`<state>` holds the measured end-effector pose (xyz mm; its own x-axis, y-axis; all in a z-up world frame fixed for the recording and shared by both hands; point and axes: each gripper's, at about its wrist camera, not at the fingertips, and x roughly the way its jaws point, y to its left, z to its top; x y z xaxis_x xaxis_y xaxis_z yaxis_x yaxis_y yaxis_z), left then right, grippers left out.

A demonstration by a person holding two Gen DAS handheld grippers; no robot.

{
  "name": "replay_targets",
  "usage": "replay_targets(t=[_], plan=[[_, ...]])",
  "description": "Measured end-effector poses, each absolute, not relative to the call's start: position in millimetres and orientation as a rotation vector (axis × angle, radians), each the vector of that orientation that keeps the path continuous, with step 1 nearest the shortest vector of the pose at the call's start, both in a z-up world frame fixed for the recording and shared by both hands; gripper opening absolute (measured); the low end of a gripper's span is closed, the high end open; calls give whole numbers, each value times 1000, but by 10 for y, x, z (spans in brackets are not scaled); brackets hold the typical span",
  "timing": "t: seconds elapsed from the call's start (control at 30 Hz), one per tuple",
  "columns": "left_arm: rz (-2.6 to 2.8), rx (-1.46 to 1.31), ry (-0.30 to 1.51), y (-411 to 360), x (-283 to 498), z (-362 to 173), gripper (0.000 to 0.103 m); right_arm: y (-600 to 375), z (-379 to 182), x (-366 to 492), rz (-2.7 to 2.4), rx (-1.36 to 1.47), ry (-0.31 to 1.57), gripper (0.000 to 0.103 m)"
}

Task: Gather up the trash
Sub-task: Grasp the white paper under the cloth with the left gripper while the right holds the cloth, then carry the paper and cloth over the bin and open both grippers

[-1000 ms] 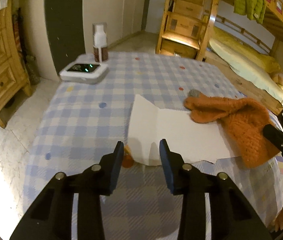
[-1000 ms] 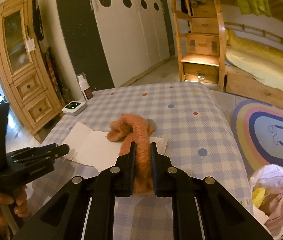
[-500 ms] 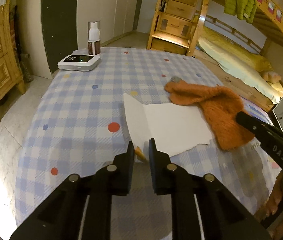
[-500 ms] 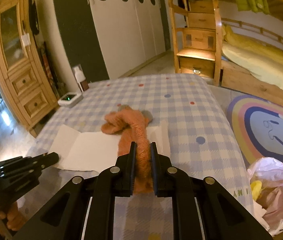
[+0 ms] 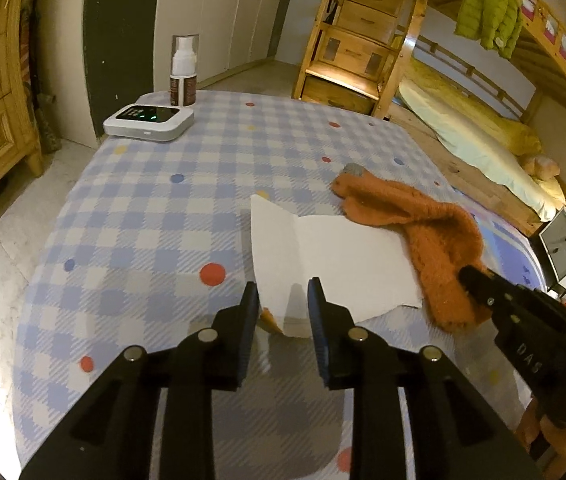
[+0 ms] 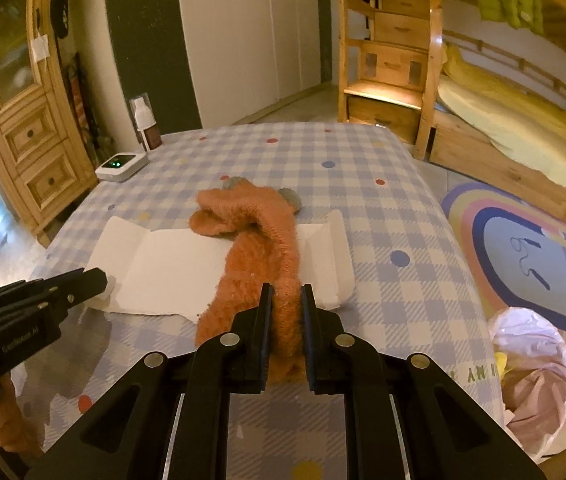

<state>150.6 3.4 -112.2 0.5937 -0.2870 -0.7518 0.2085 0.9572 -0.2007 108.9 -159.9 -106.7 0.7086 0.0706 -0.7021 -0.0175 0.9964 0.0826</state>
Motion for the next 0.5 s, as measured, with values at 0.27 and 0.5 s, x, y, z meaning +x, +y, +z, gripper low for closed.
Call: replay_targets(t=[0.27,0.5], plan=[[-345,-75,789,-85,1326,-918,3,-1642,-994,1043,59,108,739,14],[-359,-63,615,-197,984,-359,0,-1975,-430,594,10,124,556,14]])
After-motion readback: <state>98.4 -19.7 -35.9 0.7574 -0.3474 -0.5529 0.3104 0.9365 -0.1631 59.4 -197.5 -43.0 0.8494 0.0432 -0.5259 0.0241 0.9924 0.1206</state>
